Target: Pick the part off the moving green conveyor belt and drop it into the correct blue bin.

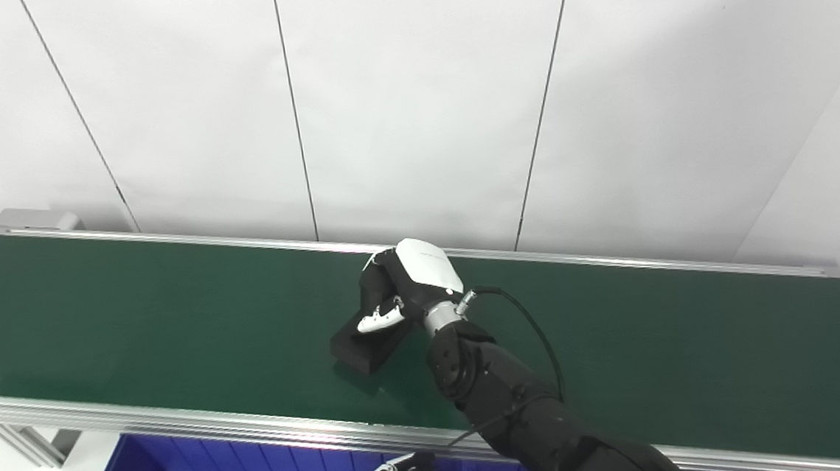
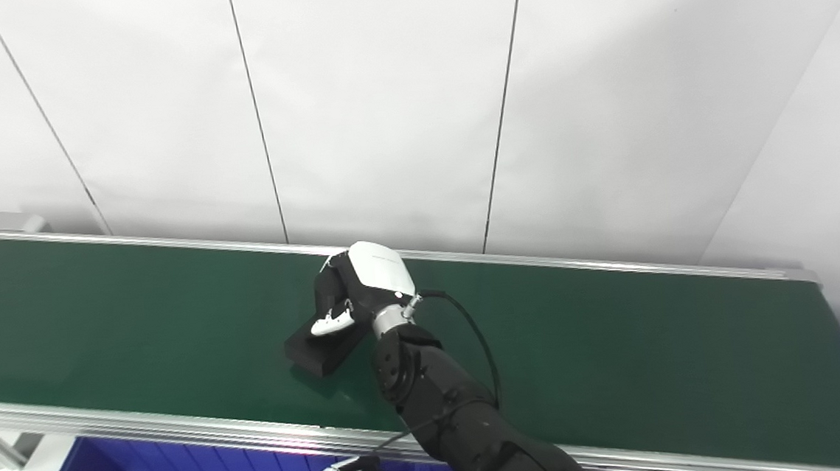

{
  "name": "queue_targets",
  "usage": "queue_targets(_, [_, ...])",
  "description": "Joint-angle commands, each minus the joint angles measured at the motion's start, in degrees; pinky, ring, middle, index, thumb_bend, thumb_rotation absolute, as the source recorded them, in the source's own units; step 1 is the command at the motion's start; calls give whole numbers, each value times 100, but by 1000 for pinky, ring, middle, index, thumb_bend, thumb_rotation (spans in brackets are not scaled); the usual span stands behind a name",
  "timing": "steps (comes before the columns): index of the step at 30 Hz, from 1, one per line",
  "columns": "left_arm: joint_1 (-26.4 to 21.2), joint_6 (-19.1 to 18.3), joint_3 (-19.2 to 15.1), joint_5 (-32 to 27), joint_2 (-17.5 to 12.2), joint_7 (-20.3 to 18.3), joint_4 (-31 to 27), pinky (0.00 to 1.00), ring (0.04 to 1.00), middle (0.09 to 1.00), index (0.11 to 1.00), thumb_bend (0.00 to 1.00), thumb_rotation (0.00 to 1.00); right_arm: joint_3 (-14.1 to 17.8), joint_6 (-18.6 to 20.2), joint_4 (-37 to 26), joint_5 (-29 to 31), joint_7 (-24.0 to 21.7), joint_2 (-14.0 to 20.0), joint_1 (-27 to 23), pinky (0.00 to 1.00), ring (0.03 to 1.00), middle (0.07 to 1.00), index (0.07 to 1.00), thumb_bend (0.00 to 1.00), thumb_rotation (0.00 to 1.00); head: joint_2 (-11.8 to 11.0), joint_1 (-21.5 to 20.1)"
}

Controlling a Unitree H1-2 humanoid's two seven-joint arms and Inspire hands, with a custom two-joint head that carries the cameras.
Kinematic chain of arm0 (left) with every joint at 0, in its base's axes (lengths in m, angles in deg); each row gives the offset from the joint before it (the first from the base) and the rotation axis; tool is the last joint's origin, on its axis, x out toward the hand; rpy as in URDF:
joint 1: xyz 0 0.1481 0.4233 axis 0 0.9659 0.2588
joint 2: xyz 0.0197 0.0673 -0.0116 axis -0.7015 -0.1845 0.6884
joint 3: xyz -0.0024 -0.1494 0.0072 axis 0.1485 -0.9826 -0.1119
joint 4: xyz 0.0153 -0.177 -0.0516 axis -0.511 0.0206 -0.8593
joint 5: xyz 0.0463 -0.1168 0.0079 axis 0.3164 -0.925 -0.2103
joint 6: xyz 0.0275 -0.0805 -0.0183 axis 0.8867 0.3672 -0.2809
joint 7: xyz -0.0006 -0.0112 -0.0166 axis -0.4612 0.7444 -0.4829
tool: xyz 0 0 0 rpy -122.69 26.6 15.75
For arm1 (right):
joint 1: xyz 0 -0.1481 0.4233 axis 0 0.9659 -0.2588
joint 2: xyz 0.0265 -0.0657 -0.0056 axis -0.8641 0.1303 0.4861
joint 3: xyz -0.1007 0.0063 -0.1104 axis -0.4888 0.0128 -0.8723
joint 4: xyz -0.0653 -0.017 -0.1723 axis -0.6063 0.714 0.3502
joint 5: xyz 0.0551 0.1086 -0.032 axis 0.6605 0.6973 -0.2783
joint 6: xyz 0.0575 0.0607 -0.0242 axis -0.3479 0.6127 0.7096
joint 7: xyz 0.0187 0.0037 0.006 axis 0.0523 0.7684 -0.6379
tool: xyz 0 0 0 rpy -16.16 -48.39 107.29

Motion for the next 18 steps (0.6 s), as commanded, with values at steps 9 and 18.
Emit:
queue_targets(9, [-83,216,-149,-255,82,-282,-103,651,722,775,792,890,261,173,-427,-950,64,262,336,447,331,419,512,539,494,0,82,-68])
queue_targets(18, [-54,216,-318,-301,47,-390,-193,823,810,773,801,895,261,603,606,-5059,119,-842,1084,2111,280,401,511,567,485,0,509,-447])
